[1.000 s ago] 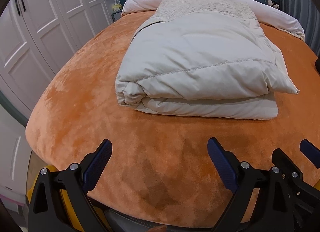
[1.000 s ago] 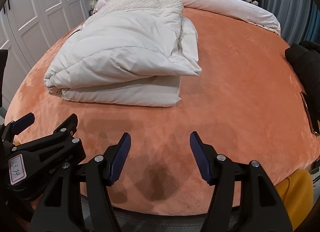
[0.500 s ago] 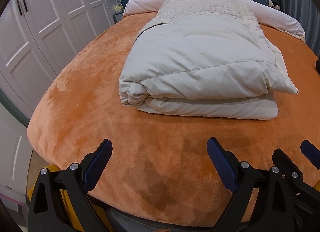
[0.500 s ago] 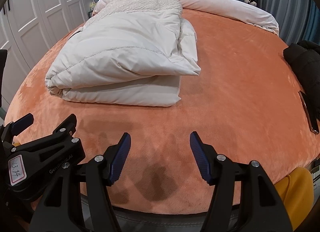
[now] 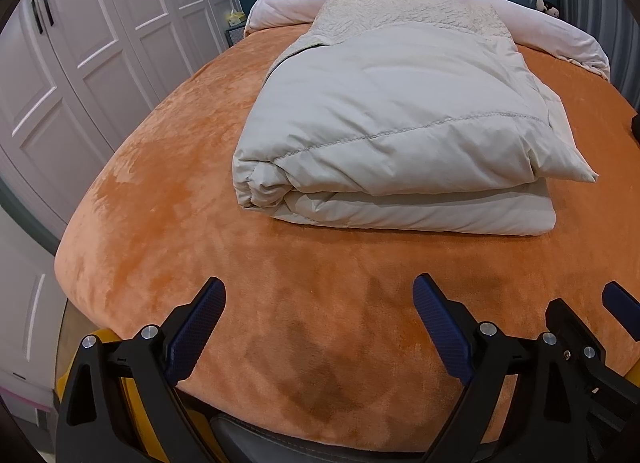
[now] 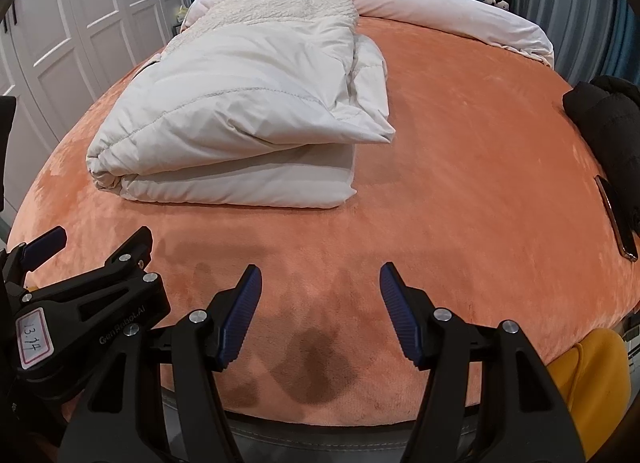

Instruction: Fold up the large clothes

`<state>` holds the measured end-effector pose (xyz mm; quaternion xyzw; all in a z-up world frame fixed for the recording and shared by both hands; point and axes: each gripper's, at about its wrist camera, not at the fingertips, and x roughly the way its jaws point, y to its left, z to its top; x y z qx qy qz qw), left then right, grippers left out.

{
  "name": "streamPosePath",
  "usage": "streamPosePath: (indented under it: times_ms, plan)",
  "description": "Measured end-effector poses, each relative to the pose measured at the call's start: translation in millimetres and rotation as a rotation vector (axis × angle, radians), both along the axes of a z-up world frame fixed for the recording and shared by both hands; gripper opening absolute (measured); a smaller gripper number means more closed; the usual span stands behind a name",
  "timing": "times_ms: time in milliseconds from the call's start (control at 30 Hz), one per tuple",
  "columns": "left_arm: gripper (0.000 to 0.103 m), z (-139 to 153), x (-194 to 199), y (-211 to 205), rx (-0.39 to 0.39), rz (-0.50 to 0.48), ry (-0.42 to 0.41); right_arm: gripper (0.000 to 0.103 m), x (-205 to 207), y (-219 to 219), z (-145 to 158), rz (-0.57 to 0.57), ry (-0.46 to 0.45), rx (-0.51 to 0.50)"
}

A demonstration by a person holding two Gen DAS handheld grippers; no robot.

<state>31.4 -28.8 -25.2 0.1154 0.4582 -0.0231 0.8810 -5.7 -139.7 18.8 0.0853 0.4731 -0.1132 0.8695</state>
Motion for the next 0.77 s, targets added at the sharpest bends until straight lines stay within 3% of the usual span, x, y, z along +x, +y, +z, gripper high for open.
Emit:
streamPosePath:
  times_ms: [133,767]
  plan:
    - [0.087,0.1,-0.4,-0.6,-0.011,-0.003,0.008,0.059,-0.2,1.6,-0.6,0.002,0.000,-0.001]
    - [0.087,3.7,-2.3,-6.4,0.004,0.002,-0.017,0.059,-2.3,5.0,1.6,-0.011,-0.011,-0.006]
